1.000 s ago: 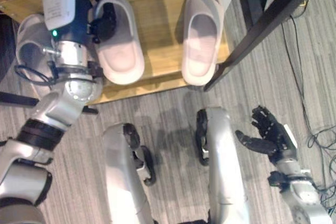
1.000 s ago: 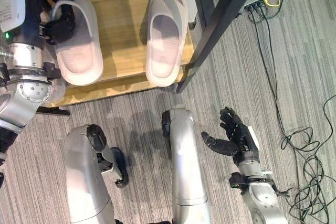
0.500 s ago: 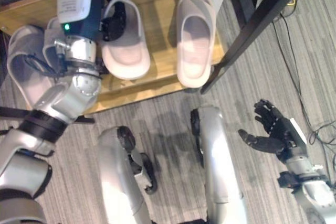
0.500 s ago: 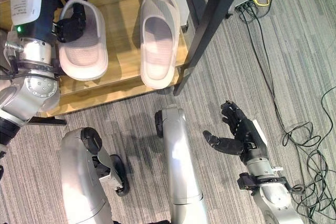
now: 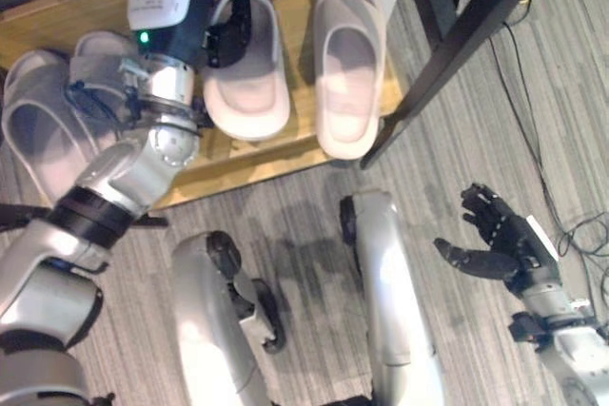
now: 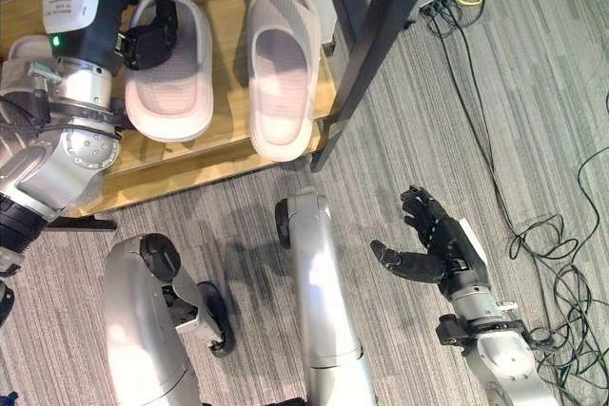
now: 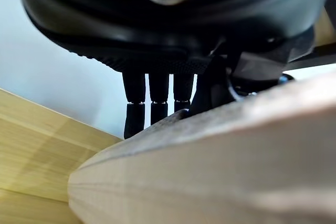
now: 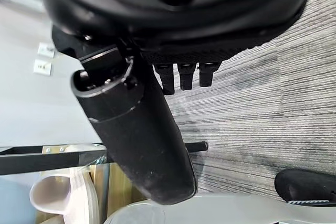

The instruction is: Arrange the slippers neatly on the shoe rack.

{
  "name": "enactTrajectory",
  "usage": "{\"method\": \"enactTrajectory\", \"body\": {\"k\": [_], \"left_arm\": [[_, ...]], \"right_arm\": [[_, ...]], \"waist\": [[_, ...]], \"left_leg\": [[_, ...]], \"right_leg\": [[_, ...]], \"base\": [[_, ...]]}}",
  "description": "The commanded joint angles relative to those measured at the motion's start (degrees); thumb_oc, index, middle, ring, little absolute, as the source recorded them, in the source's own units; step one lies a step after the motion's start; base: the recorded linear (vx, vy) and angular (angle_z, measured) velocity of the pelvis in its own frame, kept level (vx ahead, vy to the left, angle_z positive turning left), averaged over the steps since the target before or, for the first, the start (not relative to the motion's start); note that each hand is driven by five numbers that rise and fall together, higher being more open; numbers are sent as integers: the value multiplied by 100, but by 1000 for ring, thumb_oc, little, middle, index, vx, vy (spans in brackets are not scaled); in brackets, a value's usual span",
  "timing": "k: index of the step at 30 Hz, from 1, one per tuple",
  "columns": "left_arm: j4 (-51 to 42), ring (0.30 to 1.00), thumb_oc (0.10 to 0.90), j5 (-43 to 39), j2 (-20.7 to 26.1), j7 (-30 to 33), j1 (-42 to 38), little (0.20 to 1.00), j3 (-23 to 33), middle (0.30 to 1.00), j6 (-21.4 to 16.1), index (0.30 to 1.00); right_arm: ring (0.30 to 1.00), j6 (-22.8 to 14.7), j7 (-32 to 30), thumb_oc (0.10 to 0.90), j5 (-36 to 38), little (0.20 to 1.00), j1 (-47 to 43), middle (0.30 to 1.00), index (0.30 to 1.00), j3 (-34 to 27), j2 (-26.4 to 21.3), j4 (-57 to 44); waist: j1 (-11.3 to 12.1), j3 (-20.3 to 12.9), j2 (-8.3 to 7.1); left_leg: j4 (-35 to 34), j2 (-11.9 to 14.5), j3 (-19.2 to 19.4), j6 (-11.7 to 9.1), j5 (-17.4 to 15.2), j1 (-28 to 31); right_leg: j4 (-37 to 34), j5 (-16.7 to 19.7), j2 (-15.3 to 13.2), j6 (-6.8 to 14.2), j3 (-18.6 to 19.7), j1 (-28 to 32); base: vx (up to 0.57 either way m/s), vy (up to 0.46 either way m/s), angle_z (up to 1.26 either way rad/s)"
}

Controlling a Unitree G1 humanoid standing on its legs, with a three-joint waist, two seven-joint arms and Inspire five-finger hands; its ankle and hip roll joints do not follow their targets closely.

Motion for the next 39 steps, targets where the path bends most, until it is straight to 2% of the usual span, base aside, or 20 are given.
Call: {"method": "enactTrajectory", "body": {"k": [1,3,6,7,8,18,27,33,39], "left_arm": [[100,300,400,286,-246,426,-1627,300,179,300,-178,300],[240,300,400,345,-554,482,-1610,300,310,300,-162,300],[367,300,400,346,-655,495,-1641,300,280,300,-173,300],[446,789,726,273,-697,489,-1639,789,282,789,-191,789],[460,900,800,244,-720,486,-1642,900,287,900,-204,900],[417,900,800,241,-785,393,-1342,900,349,900,-236,900],[307,900,800,389,-592,270,-922,900,436,900,-282,900],[148,900,800,374,-455,83,-492,900,535,900,-393,900],[-189,900,800,263,-628,-157,61,900,697,900,-522,900]], "right_arm": [[900,-486,-273,800,-273,900,-433,900,900,301,-276,59],[900,-480,-332,800,-767,900,-633,900,900,618,189,597],[900,-479,-429,800,-796,900,-847,900,900,756,324,821],[900,-488,-442,800,-773,900,-938,900,900,813,383,909],[900,-490,-443,800,-784,900,-981,900,900,848,400,946],[900,-500,-436,800,-916,900,-1036,900,900,1066,524,1060],[900,-521,-411,800,-1021,900,-1008,900,900,1190,540,1113],[900,-521,-366,800,-1061,900,-975,900,900,1232,573,1192],[900,-485,-391,800,-1126,900,-996,900,900,1304,650,1263]], "waist": [[16,-126,-68],[10,-126,-56],[-16,-126,-61],[-38,-126,-63],[-47,-126,-66],[-33,-126,-86],[22,-126,-87],[80,-126,-69],[158,-126,-47]], "left_leg": [[-331,-330,-289,5,272,-64],[-342,-351,-251,11,264,-64],[-331,-352,-254,5,258,-64],[-322,-343,-253,-4,249,-64],[-323,-344,-245,-11,249,-64],[-263,-406,-234,-37,204,-64],[-223,-429,-233,-71,165,-64],[-197,-452,-257,-103,147,-64],[-159,-464,-238,-123,123,-64]], "right_leg": [[340,-840,-378,-382,225,743],[378,-872,-386,-392,256,743],[403,-889,-392,-390,265,743],[408,-900,-402,-387,280,743],[414,-906,-413,-384,290,743],[464,-954,-461,-394,296,743],[539,-977,-482,-425,299,743],[582,-1006,-494,-445,308,743],[641,-1043,-534,-474,285,743]], "base": [[12,-34,3],[12,-32,3],[4,6,3],[0,0,0],[0,0,0],[0,0,0],[0,0,0],[0,0,0],[-1,-1,1]]}}
